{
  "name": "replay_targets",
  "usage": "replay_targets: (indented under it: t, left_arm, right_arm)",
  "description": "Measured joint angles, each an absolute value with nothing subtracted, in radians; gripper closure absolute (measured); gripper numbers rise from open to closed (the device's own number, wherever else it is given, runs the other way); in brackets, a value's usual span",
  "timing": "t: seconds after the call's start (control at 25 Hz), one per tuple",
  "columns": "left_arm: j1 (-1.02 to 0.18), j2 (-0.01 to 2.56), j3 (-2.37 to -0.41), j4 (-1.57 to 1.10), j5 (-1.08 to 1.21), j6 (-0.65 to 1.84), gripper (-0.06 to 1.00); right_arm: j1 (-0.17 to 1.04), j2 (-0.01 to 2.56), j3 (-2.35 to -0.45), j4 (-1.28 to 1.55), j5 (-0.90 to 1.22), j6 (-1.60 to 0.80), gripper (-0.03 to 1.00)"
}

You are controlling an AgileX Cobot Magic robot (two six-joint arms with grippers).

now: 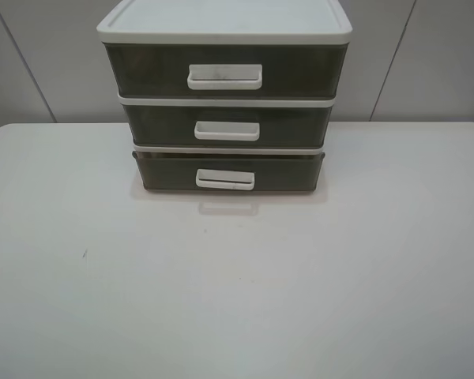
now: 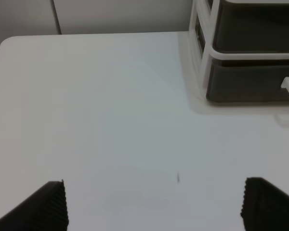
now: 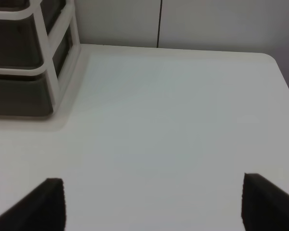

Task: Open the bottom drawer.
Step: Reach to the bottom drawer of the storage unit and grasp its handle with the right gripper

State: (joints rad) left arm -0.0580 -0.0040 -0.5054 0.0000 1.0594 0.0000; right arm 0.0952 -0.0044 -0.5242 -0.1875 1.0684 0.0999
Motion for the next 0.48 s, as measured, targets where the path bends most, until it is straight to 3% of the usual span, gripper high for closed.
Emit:
replay_targets:
  t: [0.48]
  left_arm:
    - [-0.058,-0.004,-0.505,0.000,1.059,0.000,0.20]
  right_arm:
    - [0.095,-0.004,-0.524,-0.187,1.068,0.100,0.24]
